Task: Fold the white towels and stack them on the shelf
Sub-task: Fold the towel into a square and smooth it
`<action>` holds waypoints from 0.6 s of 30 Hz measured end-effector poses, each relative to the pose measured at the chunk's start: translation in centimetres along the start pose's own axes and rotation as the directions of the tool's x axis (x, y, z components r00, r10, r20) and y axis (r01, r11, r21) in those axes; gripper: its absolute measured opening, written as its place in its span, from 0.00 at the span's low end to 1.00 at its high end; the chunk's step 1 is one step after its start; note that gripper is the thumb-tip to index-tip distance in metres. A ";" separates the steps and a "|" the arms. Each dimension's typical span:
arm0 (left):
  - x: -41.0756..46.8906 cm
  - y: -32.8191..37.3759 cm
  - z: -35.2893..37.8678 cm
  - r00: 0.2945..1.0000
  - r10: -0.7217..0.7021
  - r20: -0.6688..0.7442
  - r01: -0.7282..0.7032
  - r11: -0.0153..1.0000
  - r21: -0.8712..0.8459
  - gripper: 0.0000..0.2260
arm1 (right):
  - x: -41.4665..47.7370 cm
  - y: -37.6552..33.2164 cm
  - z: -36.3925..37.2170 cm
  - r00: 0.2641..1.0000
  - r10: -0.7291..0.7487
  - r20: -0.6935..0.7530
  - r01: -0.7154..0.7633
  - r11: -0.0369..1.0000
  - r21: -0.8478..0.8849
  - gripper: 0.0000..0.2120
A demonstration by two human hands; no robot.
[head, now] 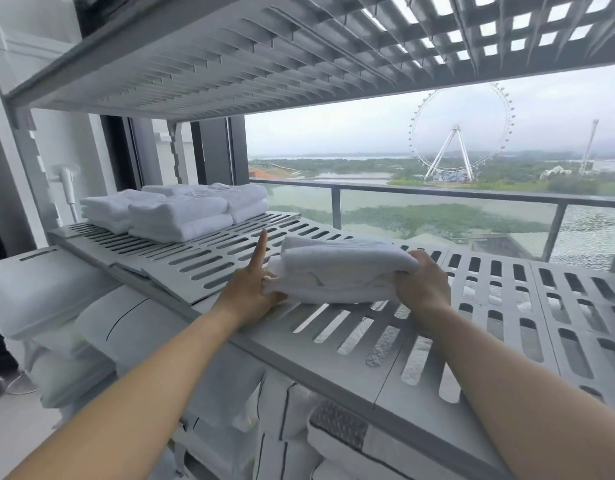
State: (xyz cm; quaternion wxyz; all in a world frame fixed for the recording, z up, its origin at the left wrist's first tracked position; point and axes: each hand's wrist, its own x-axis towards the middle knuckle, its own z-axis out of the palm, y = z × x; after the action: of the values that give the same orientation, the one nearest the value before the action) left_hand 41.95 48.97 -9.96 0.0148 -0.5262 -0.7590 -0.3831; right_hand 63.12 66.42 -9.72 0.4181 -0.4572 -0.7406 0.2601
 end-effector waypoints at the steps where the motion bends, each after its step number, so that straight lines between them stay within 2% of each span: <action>1: 0.5 -0.2 -0.1 1.000 0.010 0.000 -0.010 1.000 0.006 0.48 | 0.1 0.2 -0.1 1.000 0.005 0.012 -0.005 1.000 -0.022 0.12; 5: 1.9 -0.6 -0.2 0.995 0.029 0.096 -0.031 0.999 0.014 0.47 | 0.0 0.4 0.0 0.995 -0.084 0.044 0.087 0.993 -0.083 0.16; 7: 1.7 -0.6 -0.1 0.989 0.033 0.144 -0.024 0.998 -0.064 0.49 | -0.1 0.1 0.2 0.993 -0.118 0.024 0.120 0.985 -0.120 0.21; 9: 1.3 -0.8 0.2 0.987 0.033 0.155 -0.009 0.988 -0.152 0.49 | -0.2 -0.6 0.3 0.979 -0.205 0.004 0.200 0.951 -0.235 0.28; 10: 1.0 -0.9 0.4 0.989 0.027 0.147 -0.001 0.984 -0.176 0.48 | -0.3 -1.0 0.3 0.956 -0.292 0.018 0.281 0.899 -0.336 0.30; 12: 0.7 -1.1 0.6 0.993 -0.004 0.118 0.031 0.974 -0.225 0.46 | -0.2 -1.9 0.6 0.861 -0.493 0.124 0.481 0.710 -0.514 0.33; 14: 0.5 -1.2 0.6 0.994 -0.033 0.100 0.059 0.960 -0.273 0.46 | -0.4 -3.1 1.4 0.737 -0.627 0.251 0.638 0.525 -0.564 0.31; 16: 0.5 -1.3 0.7 0.995 -0.024 0.092 0.048 0.962 -0.268 0.45 | -0.7 -4.3 2.6 0.651 -0.683 0.331 0.721 0.420 -0.551 0.29; 18: 0.5 -1.4 0.7 0.996 -0.020 0.091 0.044 0.964 -0.262 0.44 | -1.0 -5.4 3.8 0.626 -0.687 0.369 0.739 0.372 -0.562 0.26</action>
State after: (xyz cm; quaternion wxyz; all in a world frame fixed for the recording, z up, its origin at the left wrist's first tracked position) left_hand 40.83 49.60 -11.06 -0.0948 -0.5274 -0.7097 -0.4574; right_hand 57.63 63.06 -7.89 0.2673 -0.1995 -0.9182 -0.2138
